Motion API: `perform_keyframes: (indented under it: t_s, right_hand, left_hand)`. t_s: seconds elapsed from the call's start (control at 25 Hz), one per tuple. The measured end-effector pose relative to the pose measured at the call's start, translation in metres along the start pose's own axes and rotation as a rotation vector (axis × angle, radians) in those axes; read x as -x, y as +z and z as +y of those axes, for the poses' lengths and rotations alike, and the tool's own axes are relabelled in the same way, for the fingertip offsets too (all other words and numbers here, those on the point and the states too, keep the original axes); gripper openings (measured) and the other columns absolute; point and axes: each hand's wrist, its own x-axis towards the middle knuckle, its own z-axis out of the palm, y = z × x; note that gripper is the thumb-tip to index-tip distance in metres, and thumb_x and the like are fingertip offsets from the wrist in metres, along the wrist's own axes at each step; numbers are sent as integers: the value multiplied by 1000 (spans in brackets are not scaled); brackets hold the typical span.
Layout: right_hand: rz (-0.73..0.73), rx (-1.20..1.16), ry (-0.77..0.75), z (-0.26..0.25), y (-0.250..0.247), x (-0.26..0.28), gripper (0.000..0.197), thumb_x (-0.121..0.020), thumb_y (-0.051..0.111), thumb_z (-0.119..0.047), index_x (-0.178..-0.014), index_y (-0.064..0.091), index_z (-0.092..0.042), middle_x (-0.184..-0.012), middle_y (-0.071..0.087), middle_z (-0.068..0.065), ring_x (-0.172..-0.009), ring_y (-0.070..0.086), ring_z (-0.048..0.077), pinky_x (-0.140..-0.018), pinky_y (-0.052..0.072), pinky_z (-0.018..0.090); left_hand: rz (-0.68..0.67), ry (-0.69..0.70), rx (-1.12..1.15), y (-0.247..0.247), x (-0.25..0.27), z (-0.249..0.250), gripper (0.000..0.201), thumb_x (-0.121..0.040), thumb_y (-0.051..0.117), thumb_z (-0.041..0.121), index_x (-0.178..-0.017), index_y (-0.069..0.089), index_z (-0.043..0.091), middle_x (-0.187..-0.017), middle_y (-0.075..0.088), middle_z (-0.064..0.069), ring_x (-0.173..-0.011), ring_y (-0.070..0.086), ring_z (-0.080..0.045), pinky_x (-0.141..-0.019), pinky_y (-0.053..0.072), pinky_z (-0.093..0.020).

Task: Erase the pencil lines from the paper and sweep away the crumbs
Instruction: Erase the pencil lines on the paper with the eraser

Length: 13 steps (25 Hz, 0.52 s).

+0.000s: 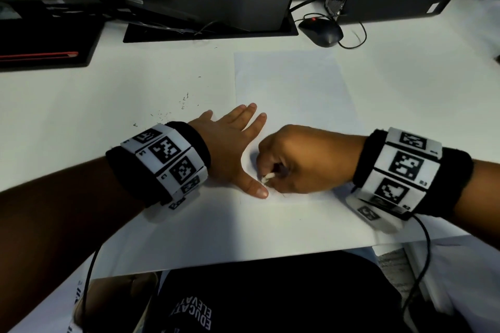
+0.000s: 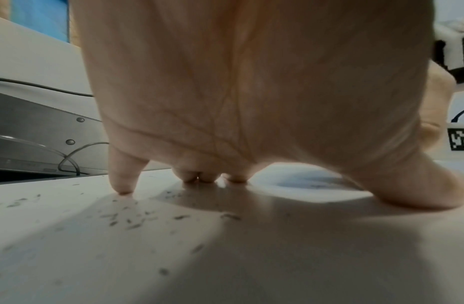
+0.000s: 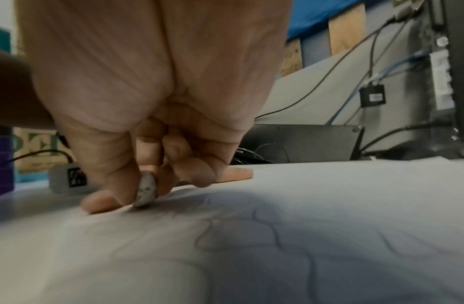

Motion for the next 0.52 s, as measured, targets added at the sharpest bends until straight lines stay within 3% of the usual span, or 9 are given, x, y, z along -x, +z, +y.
perform_keyframes:
  t_s: [0.16,0.36,0.44,0.52]
  right_hand:
    - [94,-3,103,14,-11,-2,9,-82,67,-22,-88,73,-19,-81,69,-5,-68,58,5,-63,42,17]
    - [19,-32,42,8,-4,3,9,-83,68,-21,-89,73,-19,-80,68,-7,-66,57,1,-61,39,10]
    - [96,10,100,15,-11,1,9,-83,67,-22,-89,73,-20,-80,69,-6,-67,57,3,-63,41,15]
    - [103,53,60,13,-7,0,9,-82,66,-22,-87,73,-18,-79,68,-4,-67,58,7,-63,44,19]
  left_hand:
    - [-2,-7,0,0,0,1,143,-48,43,101,-150,-29,31,-158,-35,8,-148,-25,-9,-121,0,-53]
    - [-16,-10,3,-2,1,0,143,-50,47,99,-150,-29,31,-158,-35,8,-148,-26,-9,-121,0,-53]
    - [-27,-14,8,-3,1,1,144,-51,48,99,-150,-30,31,-158,-36,8,-147,-26,-9,-121,0,-54]
    - [-23,-13,6,-3,1,1,143,-51,47,99,-150,-30,31,-158,-36,8,-148,-26,-9,-121,0,-53]
